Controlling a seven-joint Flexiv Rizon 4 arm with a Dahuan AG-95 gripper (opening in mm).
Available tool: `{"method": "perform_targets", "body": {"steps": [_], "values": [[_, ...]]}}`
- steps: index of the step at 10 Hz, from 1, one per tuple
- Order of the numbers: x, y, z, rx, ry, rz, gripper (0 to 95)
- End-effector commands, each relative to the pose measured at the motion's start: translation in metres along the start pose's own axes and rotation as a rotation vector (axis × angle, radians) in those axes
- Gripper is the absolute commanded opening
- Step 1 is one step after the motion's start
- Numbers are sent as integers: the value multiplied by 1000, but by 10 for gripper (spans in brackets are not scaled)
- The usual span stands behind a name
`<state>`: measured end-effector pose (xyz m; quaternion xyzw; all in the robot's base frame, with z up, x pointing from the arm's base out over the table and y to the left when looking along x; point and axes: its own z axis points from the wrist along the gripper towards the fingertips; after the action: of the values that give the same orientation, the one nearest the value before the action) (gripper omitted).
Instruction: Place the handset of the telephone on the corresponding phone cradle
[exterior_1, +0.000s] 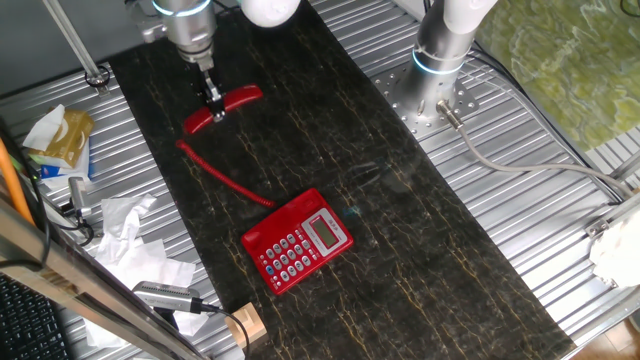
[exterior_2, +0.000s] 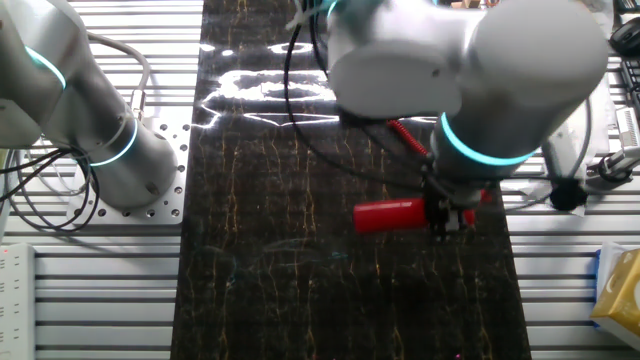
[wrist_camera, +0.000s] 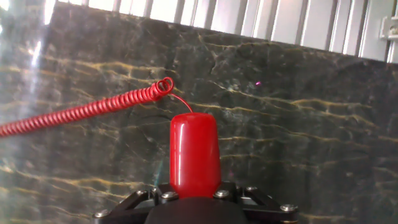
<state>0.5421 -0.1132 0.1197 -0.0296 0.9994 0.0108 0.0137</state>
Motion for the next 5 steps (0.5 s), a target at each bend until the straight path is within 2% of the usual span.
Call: {"method": "perform_targets", "body": {"steps": [1,5], "values": [[-2,10,-2,-16,0,9,0],[-12,32,-4,-26,0,34,0]]}}
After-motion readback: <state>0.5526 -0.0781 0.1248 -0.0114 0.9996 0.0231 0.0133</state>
